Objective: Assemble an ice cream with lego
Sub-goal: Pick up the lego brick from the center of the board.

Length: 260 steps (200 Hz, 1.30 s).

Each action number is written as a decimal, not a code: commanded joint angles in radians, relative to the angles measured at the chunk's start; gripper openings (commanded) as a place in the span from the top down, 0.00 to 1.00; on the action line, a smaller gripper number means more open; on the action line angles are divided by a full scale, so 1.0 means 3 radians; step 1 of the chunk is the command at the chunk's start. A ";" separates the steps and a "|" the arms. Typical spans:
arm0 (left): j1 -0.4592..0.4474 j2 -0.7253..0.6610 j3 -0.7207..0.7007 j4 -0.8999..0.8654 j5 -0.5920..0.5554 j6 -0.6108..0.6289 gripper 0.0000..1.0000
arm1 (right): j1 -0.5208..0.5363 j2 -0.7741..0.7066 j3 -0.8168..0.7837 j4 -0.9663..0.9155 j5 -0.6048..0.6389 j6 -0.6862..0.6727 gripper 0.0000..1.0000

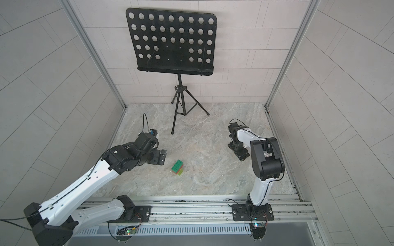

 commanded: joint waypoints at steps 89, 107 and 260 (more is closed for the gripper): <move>-0.0019 -0.0055 0.0011 -0.0025 -0.0006 0.0034 0.00 | -0.0203 0.0242 0.0380 -0.0107 0.0033 -0.0768 0.27; -0.0016 -0.0055 0.0012 -0.0018 -0.0016 0.0034 0.00 | -0.0212 0.0250 0.0323 0.0026 -0.0005 -0.0811 0.41; 0.0016 0.0347 0.0080 0.1140 0.1390 -0.0767 0.05 | 0.0255 -0.0363 -0.0498 0.2633 -0.3453 -0.0627 0.91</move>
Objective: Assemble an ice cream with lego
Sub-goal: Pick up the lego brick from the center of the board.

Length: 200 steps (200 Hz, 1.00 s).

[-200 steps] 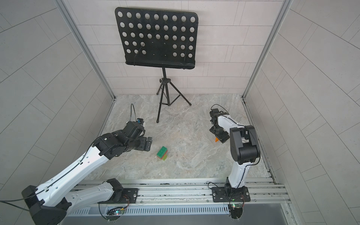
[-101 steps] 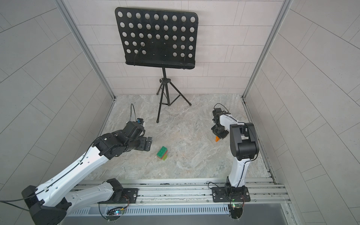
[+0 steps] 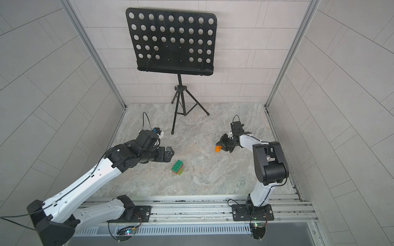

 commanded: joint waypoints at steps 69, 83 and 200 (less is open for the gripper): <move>-0.0456 0.0833 0.0233 0.1455 0.0674 -0.0572 0.08 | 0.0410 -0.0206 -0.0227 0.2443 -0.0972 0.1814 0.89; -0.0458 0.0891 0.0242 0.1494 0.0477 -0.0671 0.10 | 0.0413 -0.0218 -0.0281 0.2607 -0.0988 0.1957 0.88; -0.0451 0.1613 0.0964 0.0837 0.0043 -0.0188 0.24 | 0.0450 -0.0471 -0.0357 0.2141 -0.1137 0.1670 0.87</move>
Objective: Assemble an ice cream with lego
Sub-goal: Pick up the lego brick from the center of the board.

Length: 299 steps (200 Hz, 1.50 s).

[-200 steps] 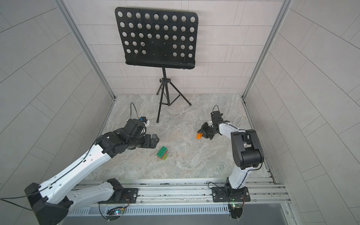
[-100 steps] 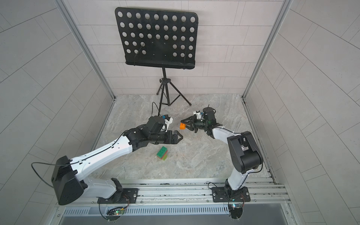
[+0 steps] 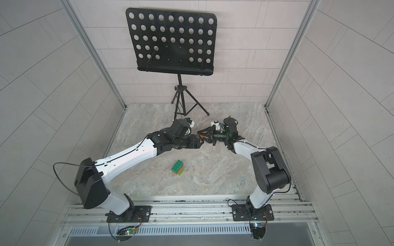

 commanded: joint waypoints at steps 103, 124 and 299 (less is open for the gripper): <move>-0.0016 0.0358 0.0464 -0.0375 -0.0083 0.0219 0.36 | 0.0079 -0.0225 0.0080 -0.0619 0.0059 -0.0458 0.87; -0.0016 0.0423 0.0485 -0.0413 -0.0076 0.0206 0.49 | 0.0087 -0.0241 0.0088 -0.0644 0.0080 -0.0464 0.87; 0.0021 0.0135 0.0402 -0.1112 -0.0229 0.0724 1.00 | -0.0128 -0.0602 0.0321 -0.2063 0.0509 -0.1704 0.25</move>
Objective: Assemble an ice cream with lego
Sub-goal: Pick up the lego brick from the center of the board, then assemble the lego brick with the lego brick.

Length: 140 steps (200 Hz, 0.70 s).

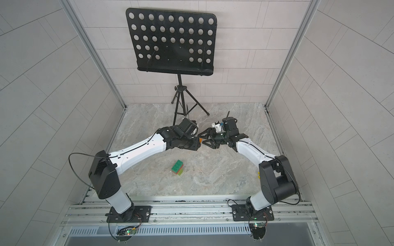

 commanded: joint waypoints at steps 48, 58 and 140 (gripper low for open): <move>-0.0007 -0.0868 -0.0532 -0.0796 -0.0122 0.0748 1.00 | -0.0136 -0.0036 0.0111 -0.0595 0.0493 -0.0903 0.20; -0.0038 -0.1005 -0.0642 -0.0842 -0.0174 0.0813 1.00 | -0.0012 -0.0043 0.0030 -0.0422 0.0580 -0.0902 0.20; -0.0138 -0.1449 -0.1434 -0.0630 -0.0499 0.0862 1.00 | 0.0685 0.0228 -0.0036 -0.0166 0.1048 -0.1296 0.20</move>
